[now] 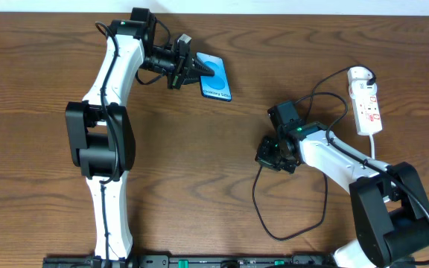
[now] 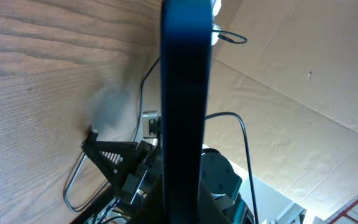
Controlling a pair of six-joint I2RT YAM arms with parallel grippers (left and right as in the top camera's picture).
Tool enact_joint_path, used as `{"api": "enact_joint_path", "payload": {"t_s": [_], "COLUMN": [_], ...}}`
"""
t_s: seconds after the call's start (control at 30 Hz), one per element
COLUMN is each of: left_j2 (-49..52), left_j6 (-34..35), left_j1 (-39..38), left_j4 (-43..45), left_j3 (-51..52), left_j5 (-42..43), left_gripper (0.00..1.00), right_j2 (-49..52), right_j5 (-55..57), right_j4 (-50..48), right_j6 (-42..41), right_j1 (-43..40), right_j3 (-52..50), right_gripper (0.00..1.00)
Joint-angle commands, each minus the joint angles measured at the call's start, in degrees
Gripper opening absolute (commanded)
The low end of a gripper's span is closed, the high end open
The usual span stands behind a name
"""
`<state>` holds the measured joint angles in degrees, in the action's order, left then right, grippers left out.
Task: Plug charger to phone and switch on socket
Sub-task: 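Lower the right gripper onto the black cable's USB-C plug, then lift the plug with the right gripper toward the phone's bottom port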
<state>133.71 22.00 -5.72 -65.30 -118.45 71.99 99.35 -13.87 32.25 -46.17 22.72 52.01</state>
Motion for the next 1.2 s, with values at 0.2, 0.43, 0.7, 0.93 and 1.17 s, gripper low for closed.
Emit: {"api": "enact_joint_path", "payload": {"t_s": [0.2, 0.43, 0.7, 0.93, 1.17], "left_j2": [-2.25, -2.91, -6.54, -13.68, -17.27], "left_j6": [-5.66, -8.17, -15.37, -16.85, -16.81], "left_j1": [0.26, 0.02, -1.75, -2.36, -2.29], "left_j4": [2.58, 4.39, 5.55, 11.74, 13.77], "left_j3": [0.04, 0.00, -0.02, -0.02, -0.02], "left_j5": [14.05, 18.14, 18.14, 18.14, 18.01], "left_gripper": [0.07, 0.07, 0.07, 0.07, 0.07], "right_j2": [-0.92, -8.76, -17.86, -19.54, -19.54], "right_j5": [-1.64, -16.02, -33.16, -41.70, -52.13], "right_j4": [-0.13, -0.37, -0.66, -3.58, -12.44], "right_j6": [6.62, 19.47, 33.46, 33.44, 30.67], "right_j1": [-0.72, -2.75, -4.26, -4.28, -4.31], "right_j3": [0.42, 4.09, 4.33, 4.33, 4.33], "right_gripper": [0.01, 0.01, 0.01, 0.01, 0.01]}}
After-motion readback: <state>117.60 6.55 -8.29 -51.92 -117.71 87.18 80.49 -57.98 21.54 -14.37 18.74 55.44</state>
